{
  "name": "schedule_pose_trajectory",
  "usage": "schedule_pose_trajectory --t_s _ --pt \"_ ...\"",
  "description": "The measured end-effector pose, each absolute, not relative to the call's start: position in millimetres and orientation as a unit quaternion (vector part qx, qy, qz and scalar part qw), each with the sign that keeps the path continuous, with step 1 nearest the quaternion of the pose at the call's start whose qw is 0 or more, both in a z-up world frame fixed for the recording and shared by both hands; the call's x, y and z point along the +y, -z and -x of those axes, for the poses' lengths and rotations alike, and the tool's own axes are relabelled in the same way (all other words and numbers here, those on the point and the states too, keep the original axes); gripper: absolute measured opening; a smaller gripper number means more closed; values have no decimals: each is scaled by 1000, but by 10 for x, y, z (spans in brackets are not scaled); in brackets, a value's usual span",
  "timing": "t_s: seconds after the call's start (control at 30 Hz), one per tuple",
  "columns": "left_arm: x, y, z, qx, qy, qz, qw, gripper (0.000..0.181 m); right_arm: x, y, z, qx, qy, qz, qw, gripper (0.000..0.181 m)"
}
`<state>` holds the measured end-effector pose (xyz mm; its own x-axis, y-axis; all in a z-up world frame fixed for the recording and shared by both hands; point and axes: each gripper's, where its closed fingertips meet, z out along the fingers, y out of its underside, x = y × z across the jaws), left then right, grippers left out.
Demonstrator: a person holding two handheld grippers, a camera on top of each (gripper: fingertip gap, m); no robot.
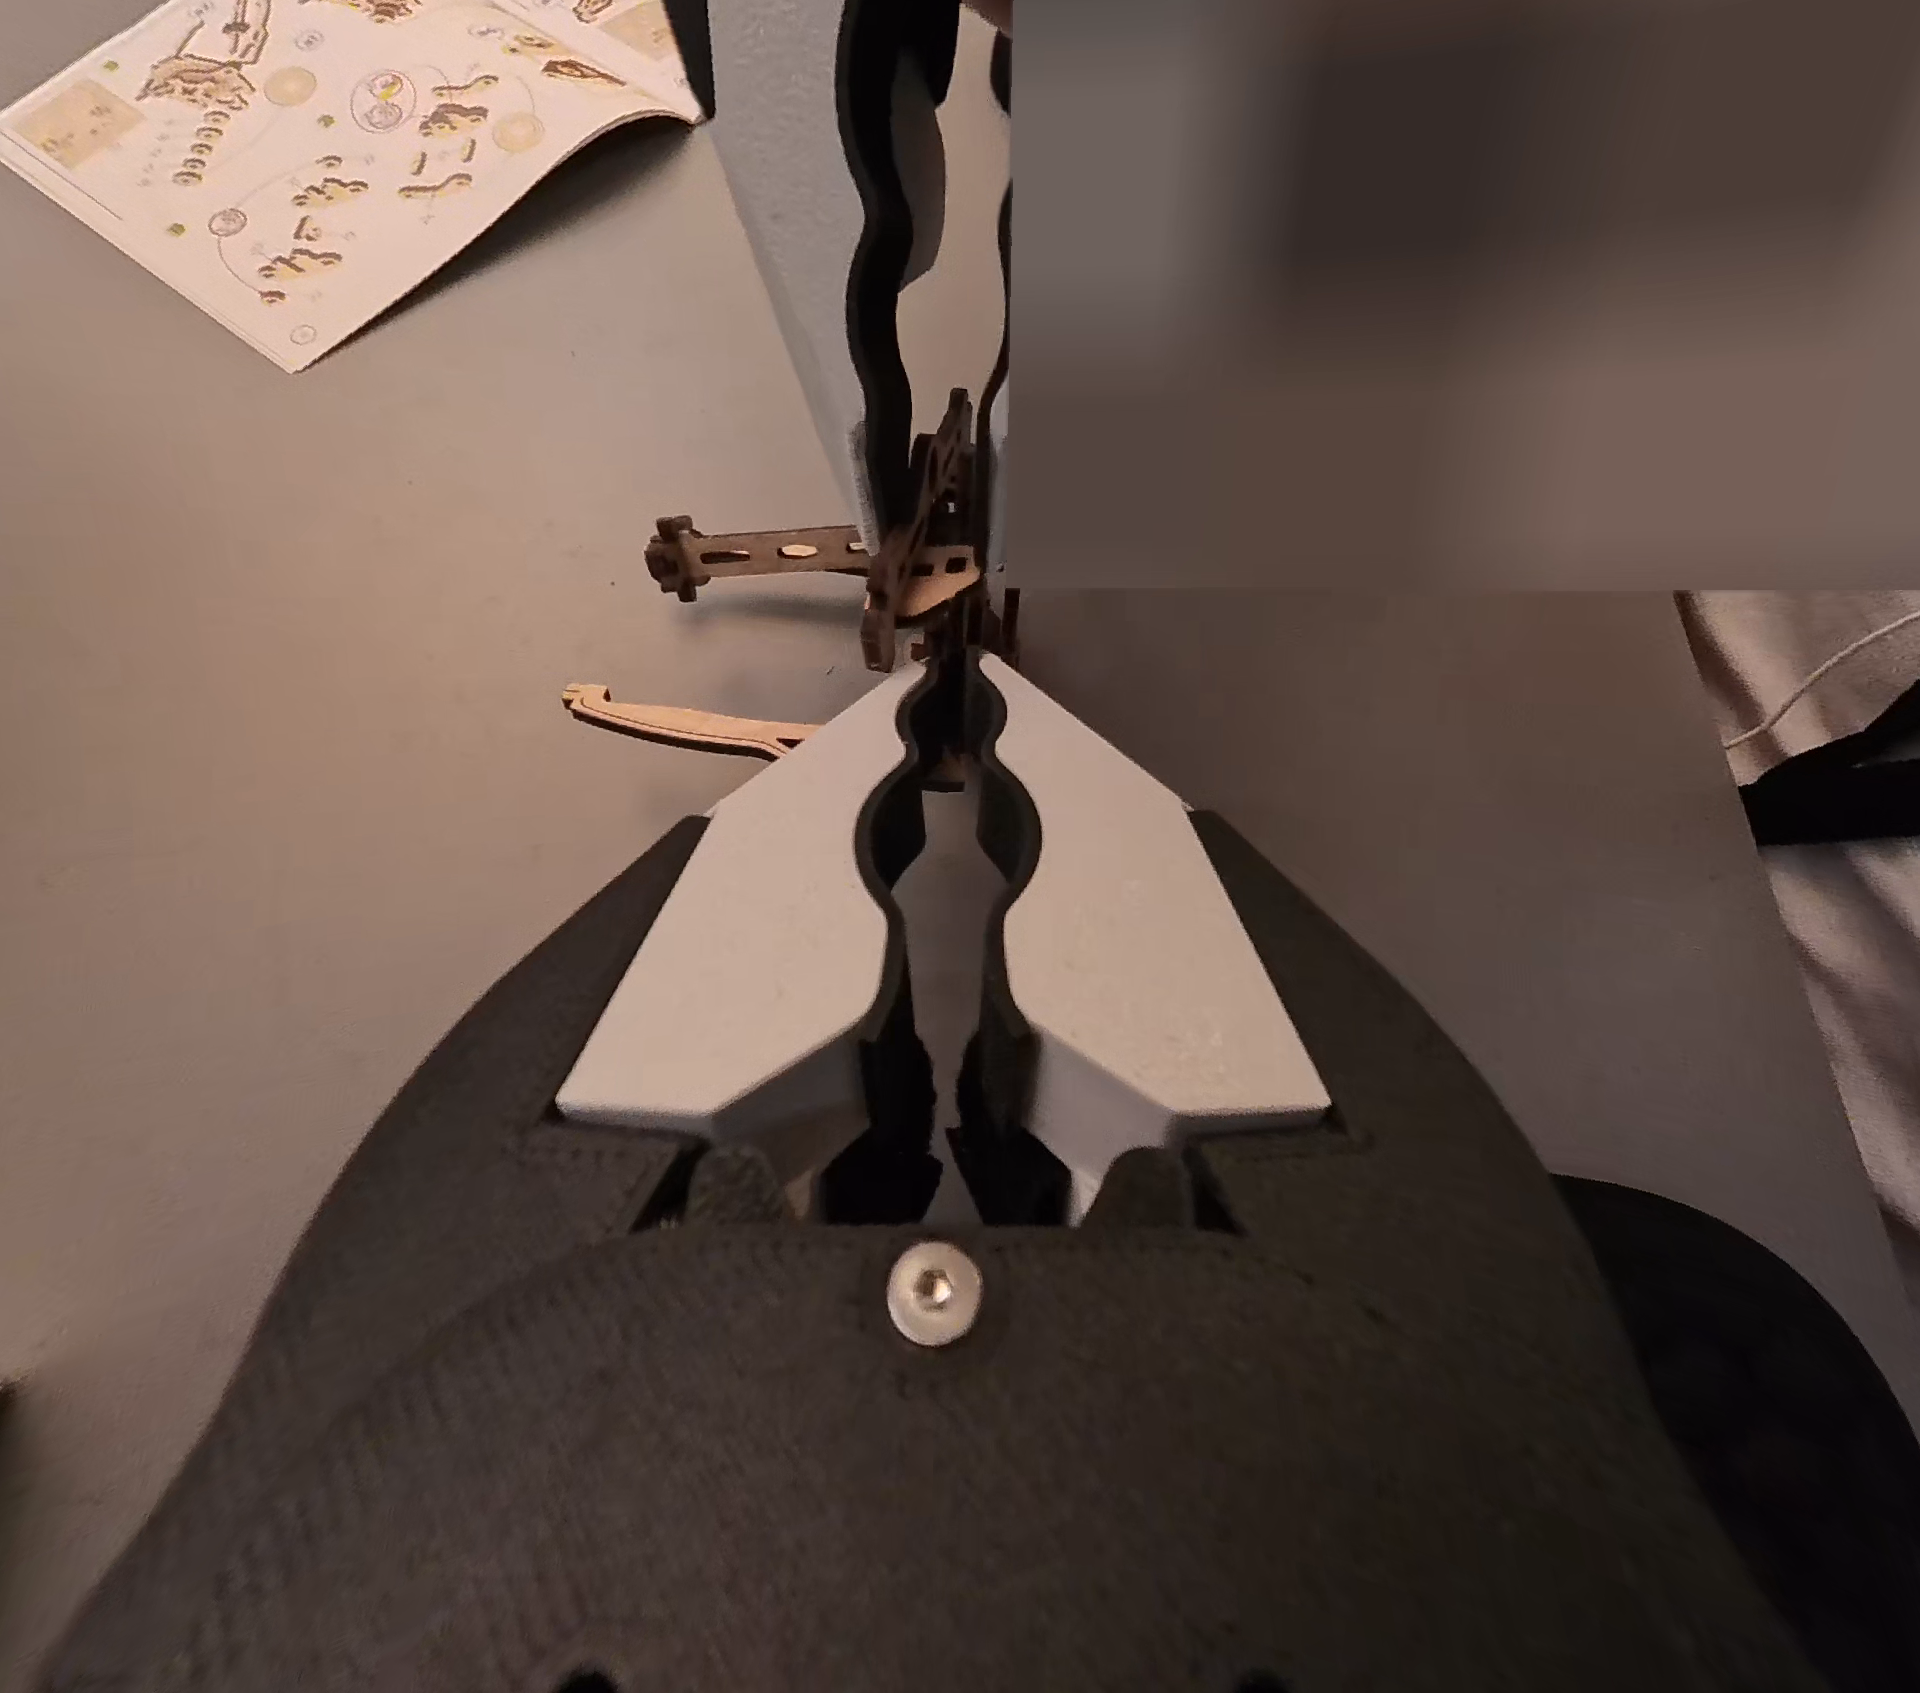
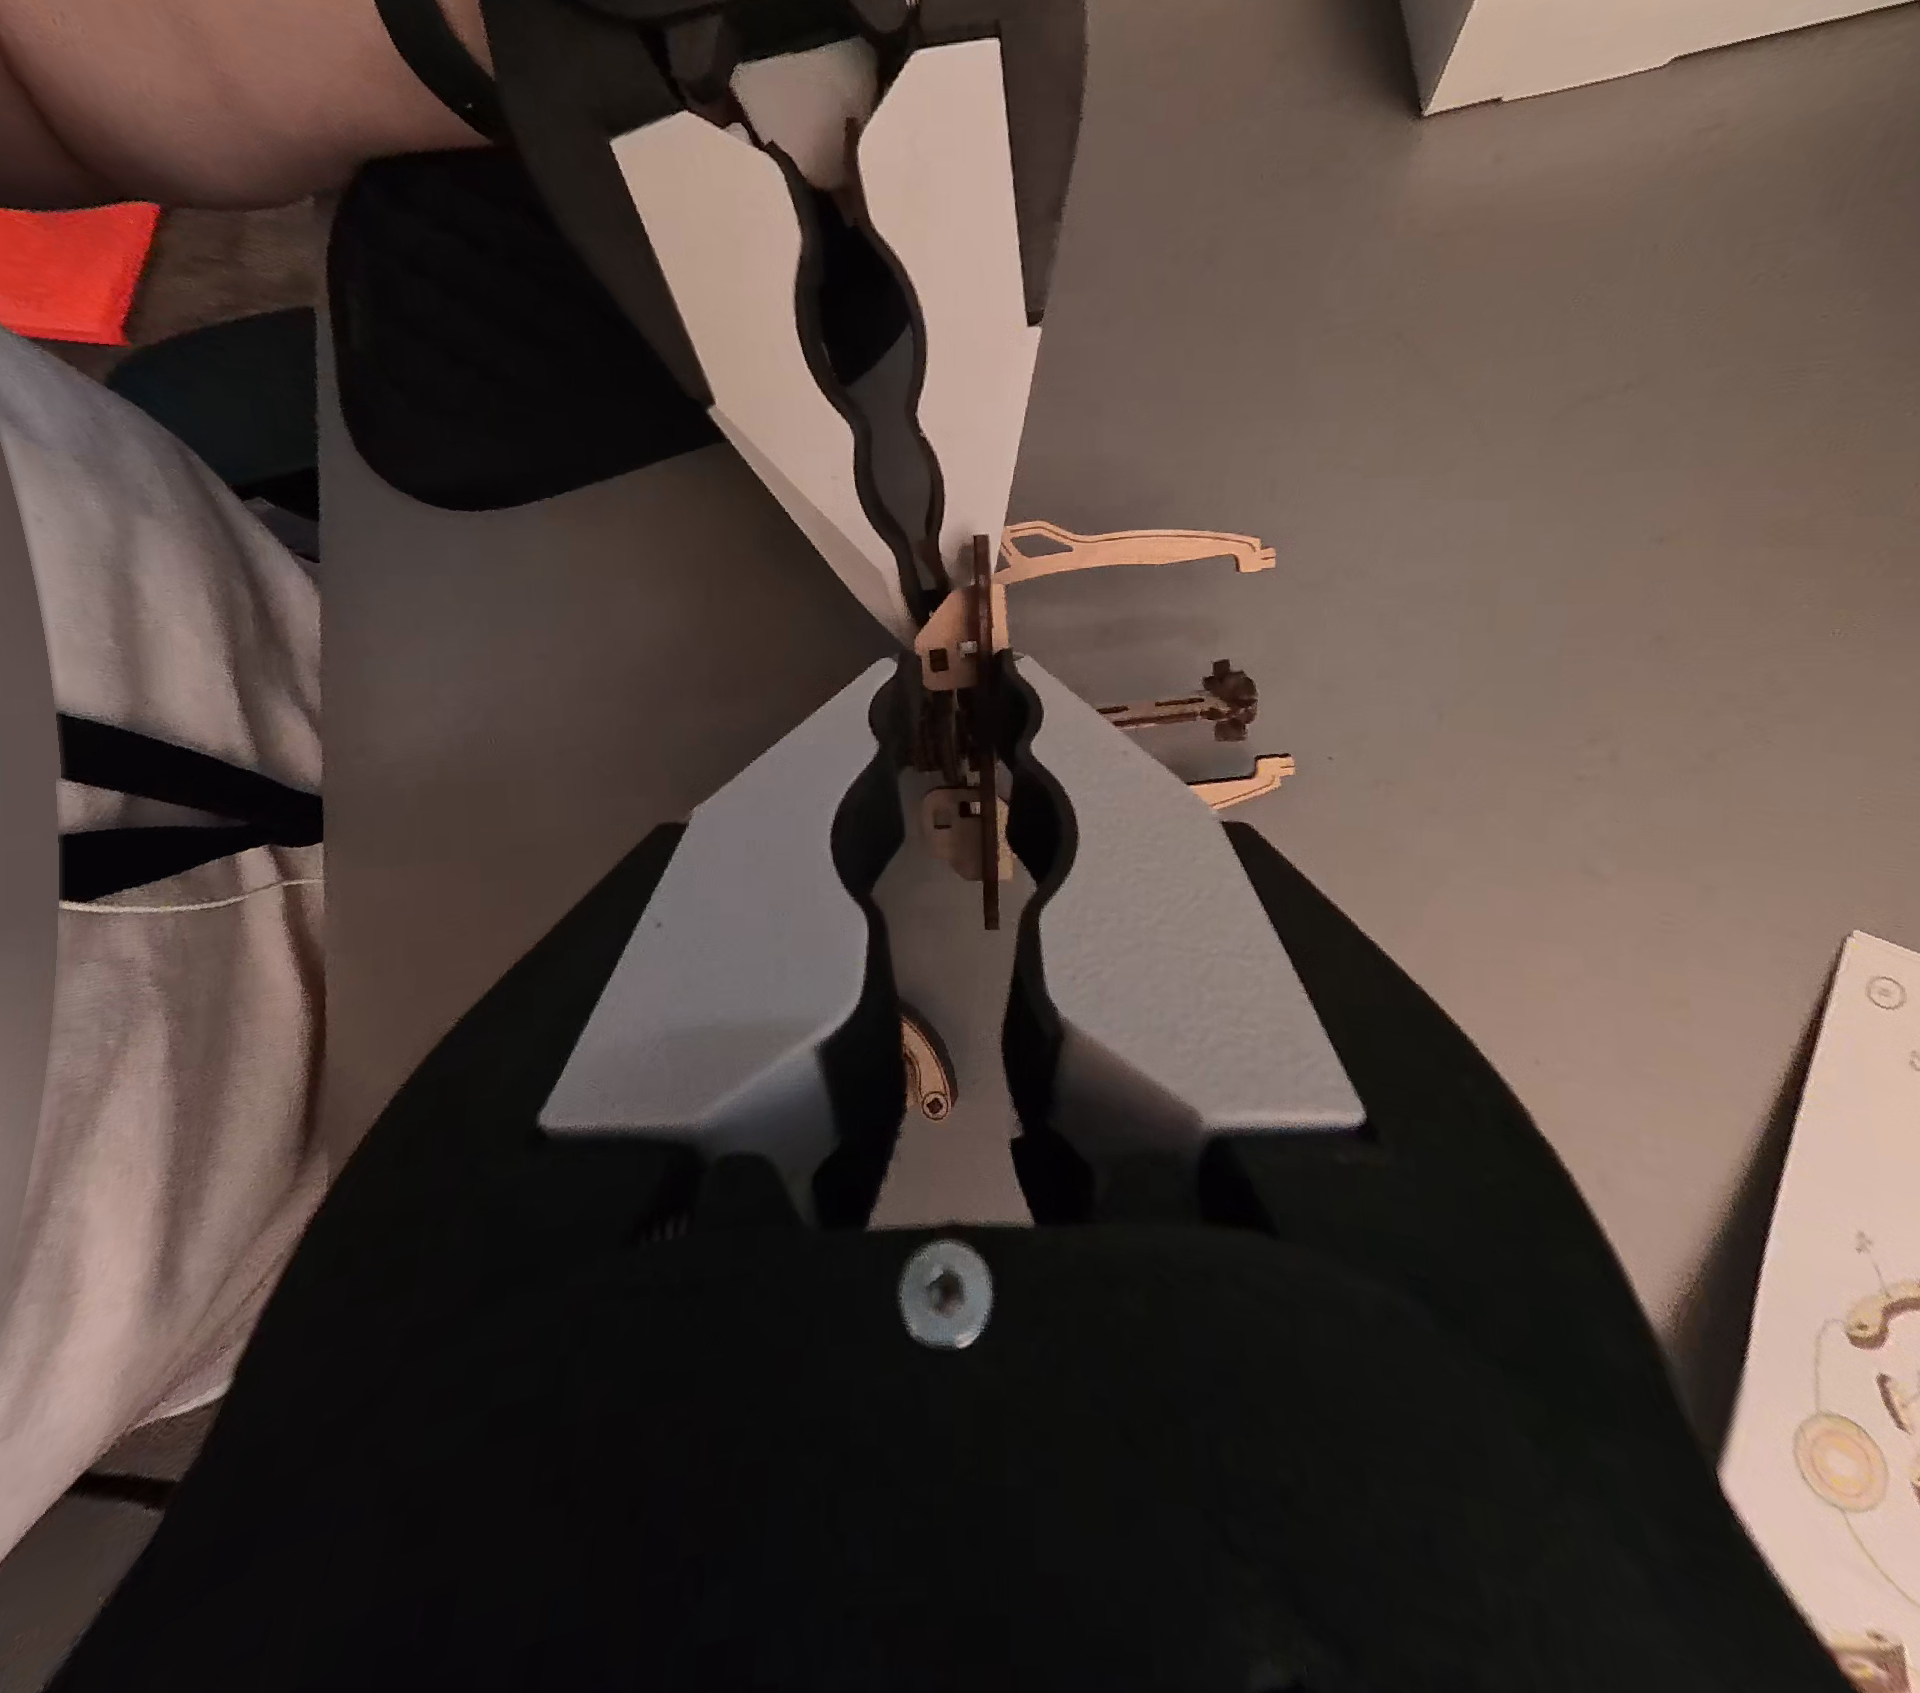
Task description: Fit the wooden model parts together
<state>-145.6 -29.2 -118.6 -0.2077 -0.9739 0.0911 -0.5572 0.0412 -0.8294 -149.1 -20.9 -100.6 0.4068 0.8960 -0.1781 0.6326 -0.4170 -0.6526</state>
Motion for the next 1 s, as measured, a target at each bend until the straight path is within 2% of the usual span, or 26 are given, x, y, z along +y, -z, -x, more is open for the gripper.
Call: schedule_pose_trajectory --t_s 0.53,1.0 --pt "-283 1187 1452 671 388 573 267 0 -191 1012 1485 -481 -203 805 282 14" --pt "-292 1197 1450 677 381 571 266 0 -188 1024 1495 -510 -178 806 241 14"
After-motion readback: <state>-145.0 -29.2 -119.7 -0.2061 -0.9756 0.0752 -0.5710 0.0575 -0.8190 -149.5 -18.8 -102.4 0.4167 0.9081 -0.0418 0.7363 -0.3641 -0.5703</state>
